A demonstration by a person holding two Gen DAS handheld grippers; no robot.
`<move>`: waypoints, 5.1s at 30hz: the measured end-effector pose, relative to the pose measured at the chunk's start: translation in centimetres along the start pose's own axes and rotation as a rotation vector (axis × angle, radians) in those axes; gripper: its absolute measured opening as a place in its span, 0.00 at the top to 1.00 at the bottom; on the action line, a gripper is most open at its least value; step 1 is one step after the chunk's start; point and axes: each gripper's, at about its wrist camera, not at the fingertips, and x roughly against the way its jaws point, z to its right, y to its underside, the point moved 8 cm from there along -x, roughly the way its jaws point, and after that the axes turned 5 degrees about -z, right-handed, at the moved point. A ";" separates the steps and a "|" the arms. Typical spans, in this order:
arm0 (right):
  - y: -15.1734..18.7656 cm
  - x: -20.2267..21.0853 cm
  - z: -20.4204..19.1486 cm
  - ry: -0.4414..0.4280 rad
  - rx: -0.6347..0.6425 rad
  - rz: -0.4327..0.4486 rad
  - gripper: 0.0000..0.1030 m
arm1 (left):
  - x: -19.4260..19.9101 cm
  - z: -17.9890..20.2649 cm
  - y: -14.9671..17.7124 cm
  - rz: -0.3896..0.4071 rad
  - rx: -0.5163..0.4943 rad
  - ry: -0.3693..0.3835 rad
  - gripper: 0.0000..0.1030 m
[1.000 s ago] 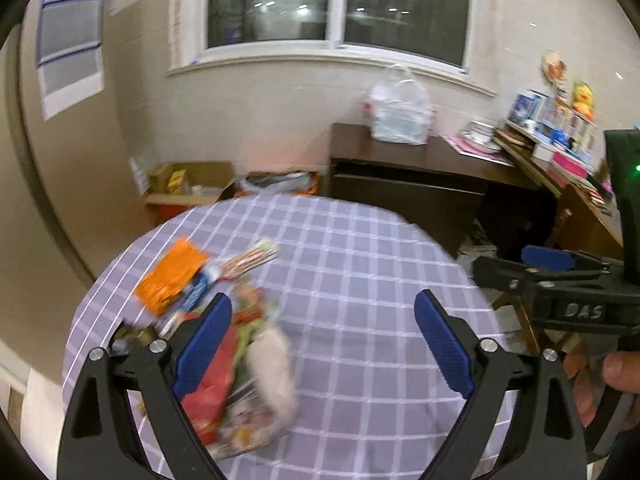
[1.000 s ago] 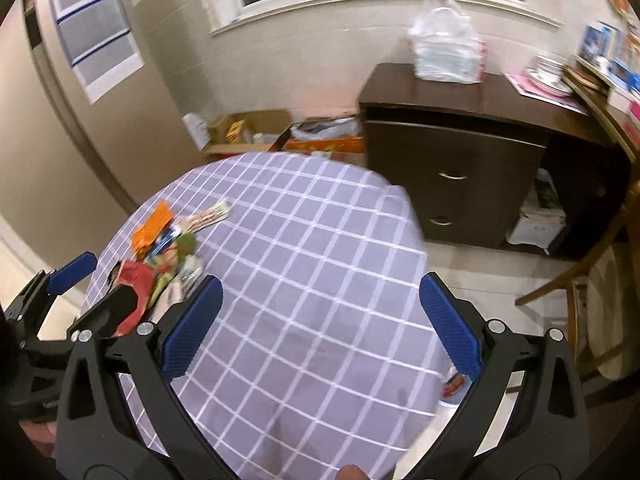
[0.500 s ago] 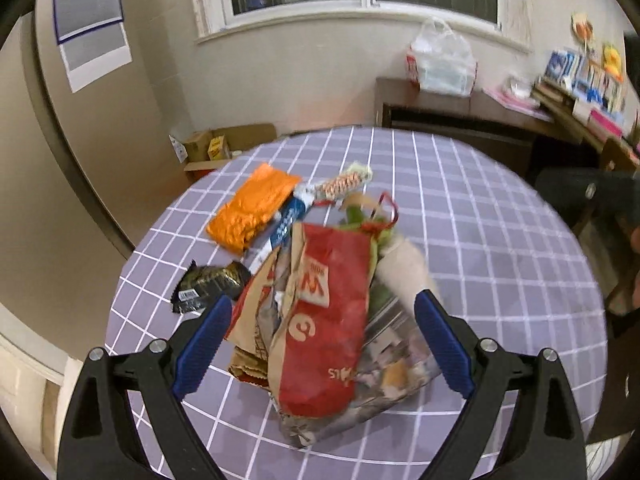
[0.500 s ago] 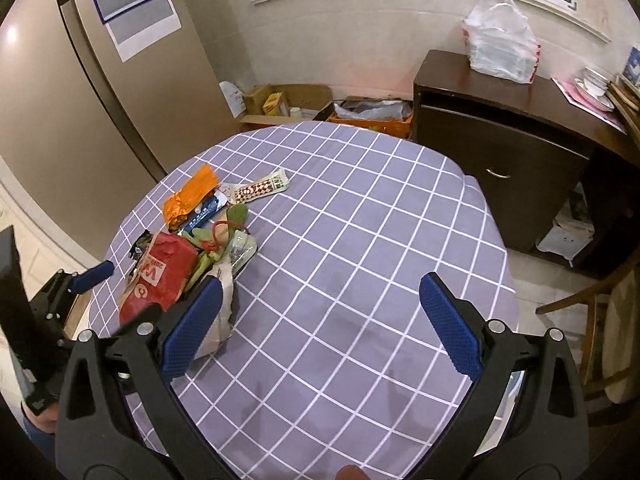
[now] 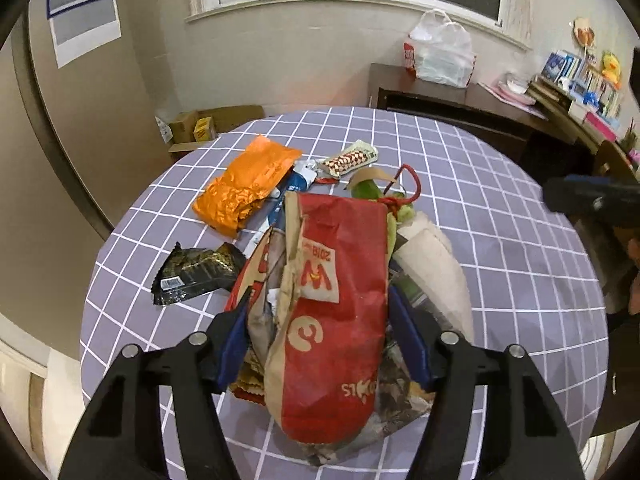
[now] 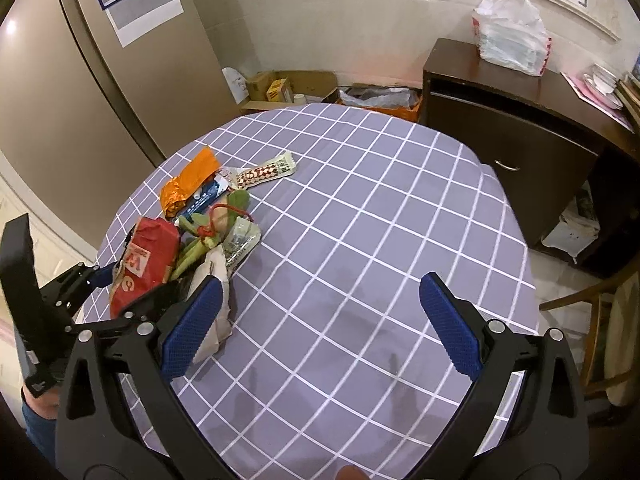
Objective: Collect trash
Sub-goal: 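Grasp the red snack bag with the left tool while the right tool grasps green leaves with red string, then carry both items to the wastebasket and open both tools to drop them, then return both tools to the table above the remaining trash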
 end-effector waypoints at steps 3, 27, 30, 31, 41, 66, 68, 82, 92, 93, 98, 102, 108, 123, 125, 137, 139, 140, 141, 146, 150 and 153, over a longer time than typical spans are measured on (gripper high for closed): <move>-0.3 -0.9 -1.1 -0.024 0.019 -0.006 0.06 | 0.8 -0.7 0.3 0.012 0.024 -0.007 0.38; -3.9 -4.8 -6.7 -0.229 0.097 -0.021 0.81 | 4.9 -3.8 -0.8 0.111 0.195 -0.063 0.38; -4.3 -3.0 -5.0 -0.236 0.070 0.010 0.81 | 5.2 -3.2 -1.6 0.130 0.190 -0.057 0.38; -4.5 -2.3 -4.3 -0.238 0.057 0.023 0.81 | 5.4 -2.8 -2.1 0.140 0.187 -0.053 0.38; -4.7 2.6 1.7 -0.203 -0.033 0.114 0.81 | 6.5 1.7 -5.2 0.189 0.118 -0.004 0.38; 1.9 14.7 21.8 -0.012 -0.339 0.308 0.81 | 5.1 25.5 -9.5 0.163 -0.184 0.285 0.38; 3.0 15.0 23.9 0.008 -0.379 0.307 0.81 | 4.5 28.1 -9.2 0.142 -0.215 0.318 0.38; 11.7 11.8 35.1 0.094 -0.648 0.224 0.81 | -1.8 40.6 -6.6 -0.031 -0.346 0.402 0.38; 15.8 6.0 38.8 0.090 -0.776 0.116 0.81 | -7.4 45.4 -4.6 -0.159 -0.407 0.387 0.38; 16.3 5.4 39.3 0.089 -0.794 0.107 0.81 | -8.2 45.8 -4.3 -0.174 -0.409 0.379 0.38; 17.6 3.3 40.9 0.075 -0.850 0.082 0.81 | -10.5 46.9 -3.7 -0.216 -0.427 0.373 0.38; 18.4 1.5 41.9 0.048 -0.892 0.066 0.46 | -12.3 47.4 -3.6 -0.252 -0.433 0.345 0.19; 20.2 0.3 42.6 0.043 -0.958 0.046 0.16 | -12.0 46.5 -4.6 -0.216 -0.432 0.307 0.13; 16.3 5.9 38.9 0.162 -0.860 0.123 0.06 | -5.3 41.1 -7.9 -0.046 -0.350 0.314 0.12; 14.9 7.1 37.8 0.164 -0.828 0.146 0.06 | -4.1 39.9 -8.3 -0.021 -0.333 0.316 0.10; 7.0 10.8 28.6 0.139 -0.595 0.217 0.06 | 1.9 31.5 -10.2 0.107 -0.209 0.302 0.10; 5.9 10.9 26.6 0.127 -0.551 0.220 0.06 | 2.8 29.7 -10.4 0.130 -0.181 0.287 0.10; 5.3 11.0 25.4 0.117 -0.527 0.223 0.06 | 3.2 28.8 -10.5 0.139 -0.168 0.279 0.10; 5.0 11.0 24.7 0.112 -0.512 0.224 0.06 | 3.6 27.9 -10.5 0.148 -0.156 0.273 0.10; 2.9 10.5 20.1 0.079 -0.416 0.219 0.06 | 4.9 22.8 -10.2 0.179 -0.084 0.213 0.09; 1.9 9.7 16.9 0.055 -0.354 0.205 0.06 | 5.5 19.2 -9.5 0.188 -0.030 0.179 0.09; 1.3 8.9 14.0 0.031 -0.287 0.183 0.06 | 5.9 16.2 -8.8 0.195 0.009 0.144 0.09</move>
